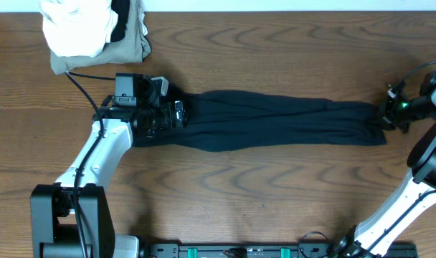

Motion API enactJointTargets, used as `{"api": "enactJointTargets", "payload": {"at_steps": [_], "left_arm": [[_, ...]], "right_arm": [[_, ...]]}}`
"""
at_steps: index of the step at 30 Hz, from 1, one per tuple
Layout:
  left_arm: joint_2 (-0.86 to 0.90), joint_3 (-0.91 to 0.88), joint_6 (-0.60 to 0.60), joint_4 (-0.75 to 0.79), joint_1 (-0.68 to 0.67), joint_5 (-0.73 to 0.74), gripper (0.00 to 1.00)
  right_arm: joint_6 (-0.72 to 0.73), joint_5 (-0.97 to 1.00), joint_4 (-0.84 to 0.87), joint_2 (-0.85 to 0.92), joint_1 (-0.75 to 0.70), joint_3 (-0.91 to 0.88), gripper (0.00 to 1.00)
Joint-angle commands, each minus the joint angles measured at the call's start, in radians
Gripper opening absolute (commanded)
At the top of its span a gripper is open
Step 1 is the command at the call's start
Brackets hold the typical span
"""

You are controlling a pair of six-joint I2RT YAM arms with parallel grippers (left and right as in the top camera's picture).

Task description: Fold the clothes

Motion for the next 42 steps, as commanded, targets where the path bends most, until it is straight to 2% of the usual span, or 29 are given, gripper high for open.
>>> {"api": "enactJointTargets", "payload": {"at_steps": [1,4,12,24,42], "left_arm": [[-0.013,-0.006,0.018,0.002,0.005,0.01,0.95],[-0.013,-0.006,0.018,0.002,0.005,0.01,0.95],[-0.013,-0.006,0.018,0.002,0.005,0.01,0.95],[-0.013,-0.006,0.018,0.002,0.005,0.01,0.95],[-0.013,-0.006,0.018,0.002,0.005,0.01,0.95]], "right_arm": [[0.074,0.388,-0.029,0.06,-0.021,0.045,0.01],[0.133,0.424,-0.082,0.06,-0.02,0.106,0.01],[0.17,0.443,-0.182,0.052,0.022,0.232,0.01],[0.215,0.488,-0.187,-0.051,0.167,0.235,0.01],[0.283,0.484,-0.277,-0.058,0.434,0.233,0.01]]}}
